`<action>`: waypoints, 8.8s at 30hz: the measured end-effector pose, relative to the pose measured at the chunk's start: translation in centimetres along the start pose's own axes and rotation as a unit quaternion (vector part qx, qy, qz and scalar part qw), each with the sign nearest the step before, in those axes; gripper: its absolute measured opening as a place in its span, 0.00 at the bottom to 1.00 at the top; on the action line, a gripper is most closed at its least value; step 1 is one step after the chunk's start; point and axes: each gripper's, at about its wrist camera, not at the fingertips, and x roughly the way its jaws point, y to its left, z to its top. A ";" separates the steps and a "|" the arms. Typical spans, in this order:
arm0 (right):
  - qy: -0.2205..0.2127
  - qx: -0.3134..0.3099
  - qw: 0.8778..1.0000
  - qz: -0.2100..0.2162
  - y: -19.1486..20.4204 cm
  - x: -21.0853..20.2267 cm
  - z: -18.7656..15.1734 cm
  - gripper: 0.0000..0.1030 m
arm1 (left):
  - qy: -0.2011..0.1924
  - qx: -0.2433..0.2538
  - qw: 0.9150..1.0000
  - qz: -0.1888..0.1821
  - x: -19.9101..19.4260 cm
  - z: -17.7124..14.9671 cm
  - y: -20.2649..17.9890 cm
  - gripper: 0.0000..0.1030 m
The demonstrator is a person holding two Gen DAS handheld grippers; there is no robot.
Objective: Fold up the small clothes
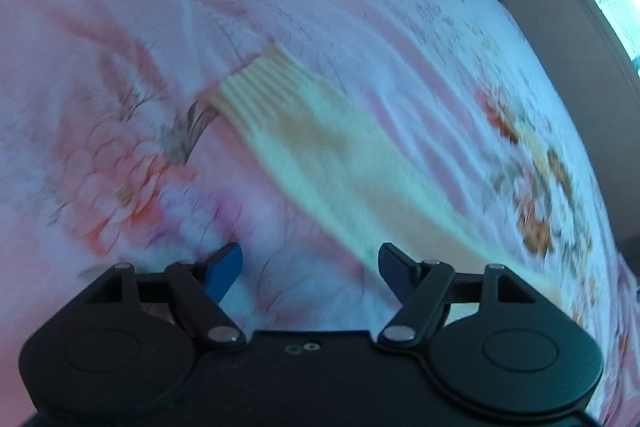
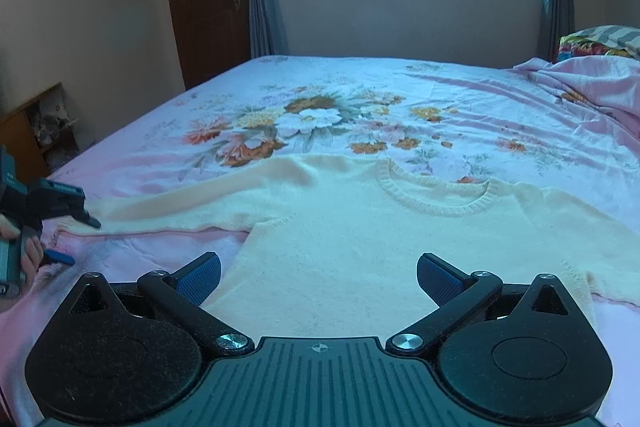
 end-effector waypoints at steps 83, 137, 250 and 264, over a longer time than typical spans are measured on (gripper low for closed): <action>0.083 0.026 0.996 -0.036 -8.6 11.6 1.0 1.00 | -0.019 0.420 0.903 -0.090 3.4 -18.6 -18.3 0.52; 0.034 0.125 0.975 -0.180 -22.6 6.8 0.9 0.06 | -0.036 0.404 0.912 -0.069 4.5 -18.2 -21.9 0.56; 0.037 0.152 0.984 -0.088 -22.2 5.3 0.9 0.83 | 0.047 0.356 0.916 -0.180 0.7 -21.7 -24.6 0.07; 0.051 0.136 0.989 0.010 -17.0 7.3 2.6 0.83 | 0.016 0.358 0.922 -0.148 -1.0 -19.7 -22.1 0.16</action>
